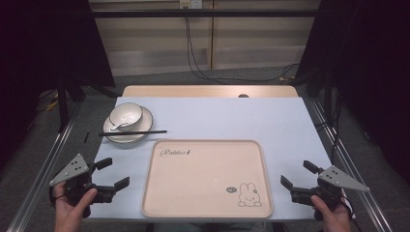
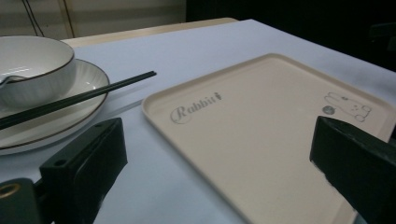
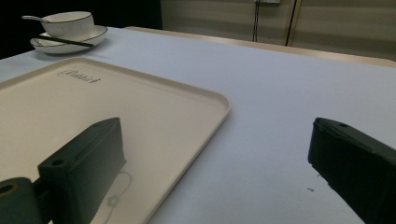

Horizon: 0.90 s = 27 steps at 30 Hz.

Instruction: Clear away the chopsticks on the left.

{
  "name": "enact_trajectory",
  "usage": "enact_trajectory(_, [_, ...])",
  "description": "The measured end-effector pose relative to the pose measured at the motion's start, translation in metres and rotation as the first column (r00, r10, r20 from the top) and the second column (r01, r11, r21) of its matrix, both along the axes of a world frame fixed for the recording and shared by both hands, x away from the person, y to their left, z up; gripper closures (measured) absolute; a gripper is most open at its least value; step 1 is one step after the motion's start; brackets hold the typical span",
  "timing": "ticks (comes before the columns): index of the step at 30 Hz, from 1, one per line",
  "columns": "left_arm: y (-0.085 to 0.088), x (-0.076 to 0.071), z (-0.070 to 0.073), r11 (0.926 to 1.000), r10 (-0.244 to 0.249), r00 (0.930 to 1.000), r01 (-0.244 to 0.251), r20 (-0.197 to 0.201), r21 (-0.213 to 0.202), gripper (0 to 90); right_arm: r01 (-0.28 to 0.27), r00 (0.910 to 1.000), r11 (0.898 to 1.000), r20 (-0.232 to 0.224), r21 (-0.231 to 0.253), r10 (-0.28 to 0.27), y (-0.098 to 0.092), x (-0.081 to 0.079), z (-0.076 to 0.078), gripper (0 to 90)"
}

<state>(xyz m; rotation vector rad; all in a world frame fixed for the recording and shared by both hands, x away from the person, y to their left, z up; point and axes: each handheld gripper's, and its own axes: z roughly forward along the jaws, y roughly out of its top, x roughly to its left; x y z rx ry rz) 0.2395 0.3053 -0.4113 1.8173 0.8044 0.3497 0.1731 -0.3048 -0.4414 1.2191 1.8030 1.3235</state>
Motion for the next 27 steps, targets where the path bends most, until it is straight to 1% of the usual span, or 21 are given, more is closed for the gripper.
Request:
enact_trajectory(2, [0.008,0.014,0.0,0.9999,0.011,0.9997,-0.011,0.023,0.011,3.8,0.0,1.0,1.0,-0.001,-0.004,0.0,0.001,0.0,0.0,3.4])
enact_trajectory(3, [0.01,0.019,0.001,0.9997,0.018,0.9996,-0.019,0.021,0.017,3.6,-0.001,1.0,1.0,0.0,-0.004,0.001,0.001,0.0,0.0,3.4])
enact_trajectory(4, [0.013,0.025,0.002,0.9995,0.021,0.9996,-0.021,0.017,0.022,3.7,0.001,1.0,1.0,0.002,-0.005,-0.001,0.001,0.0,0.0,3.4])
enact_trajectory(5, [0.014,0.029,0.002,0.9996,0.023,0.9997,-0.023,0.01,0.015,3.8,0.0,1.0,1.0,0.003,-0.007,0.0,0.001,0.0,0.0,3.4])
enact_trajectory(6, [0.018,0.036,0.003,0.9998,0.007,1.0,-0.007,0.003,0.021,4.7,0.0,1.0,1.0,0.003,-0.005,0.0,0.001,0.0,0.0,3.4])
enact_trajectory(8, [0.023,0.046,0.005,0.9993,0.012,0.9999,-0.012,-0.007,0.035,5.0,-0.003,1.0,1.0,0.003,-0.006,0.003,0.001,0.0,0.0,3.4])
enact_trajectory(9, [0.023,0.046,0.005,0.9993,0.012,0.9999,-0.012,-0.007,0.035,5.1,-0.003,1.0,1.0,0.003,-0.006,0.003,0.001,0.0,0.0,3.4])
enact_trajectory(10, [0.027,0.056,0.006,0.9993,-0.003,1.0,0.003,-0.001,0.038,5.7,-0.006,1.0,1.0,0.002,-0.004,0.006,0.001,0.0,0.0,3.4])
enact_trajectory(11, [0.03,0.061,0.007,0.999,-0.014,0.9999,0.014,-0.002,0.043,6.9,-0.005,1.0,1.0,0.003,-0.007,0.005,0.001,0.0,0.0,3.5])
enact_trajectory(13, [0.032,0.064,0.006,0.9991,-0.017,0.9998,0.017,-0.004,0.04,7.2,-0.006,1.0,1.0,0.004,-0.007,0.006,0.001,0.0,0.0,3.6])
enact_trajectory(14, [0.035,0.073,0.004,0.9989,-0.027,0.9996,0.027,-0.013,0.038,7.2,-0.007,1.0,1.0,0.005,-0.007,0.007,0.001,0.0,0.0,3.6])
enact_trajectory(16, [0.037,0.082,0.001,0.9978,-0.024,0.9995,0.025,-0.023,0.061,7.2,-0.006,1.0,1.0,0.006,-0.009,0.006,0.001,0.0,0.0,3.6])
enact_trajectory(18, [0.037,0.086,-0.001,0.9979,-0.024,0.9992,0.026,-0.032,0.06,8.8,-0.006,1.0,1.0,0.005,-0.009,0.006,0.001,0.0,0.0,3.6])
enact_trajectory(19, [0.038,0.094,-0.004,0.9931,-0.036,0.9991,0.039,-0.024,0.111,10.3,-0.005,1.0,1.0,0.005,-0.009,0.005,0.001,0.0,0.0,3.6])
enact_trajectory(20, [0.038,0.094,-0.004,0.9931,-0.036,0.9991,0.039,-0.024,0.111,10.7,-0.009,1.0,1.0,0.003,-0.009,0.009,0.001,0.0,0.0,3.6])
enact_trajectory(21, [0.038,0.099,-0.006,0.9905,-0.052,0.9983,0.055,-0.026,0.126,13.1,-0.008,1.0,1.0,0.004,-0.009,0.008,0.001,0.0,0.0,3.7])
enact_trajectory(22, [0.038,0.106,-0.01,0.9854,-0.06,0.998,0.062,-0.023,0.159,14.8,-0.011,0.9999,1.0,0.003,-0.011,0.011,0.001,0.0,0.0,3.6])
enact_trajectory(23, [0.038,0.106,-0.01,0.9854,-0.06,0.998,0.062,-0.023,0.159,16.9,-0.009,1.0,1.0,0.0,-0.008,0.009,0.002,0.0,0.0,3.7])
enact_trajectory(24, [0.039,0.112,-0.014,0.9824,-0.075,0.9969,0.078,-0.021,0.17,21.3,-0.009,1.0,1.0,0.001,-0.009,0.009,0.002,0.0,0.0,3.7])
enact_trajectory(25, [0.041,0.115,-0.015,0.9784,-0.069,0.9976,0.07,-0.011,0.195,25.7,-0.01,1.0,1.0,0.001,-0.01,0.01,0.002,0.0,0.0,3.7])
enact_trajectory(27, [0.043,0.119,-0.017,0.9774,-0.069,0.9975,0.071,-0.014,0.199,29.5,-0.012,0.9999,1.0,0.001,-0.01,0.012,0.002,0.0,0.0,3.7])
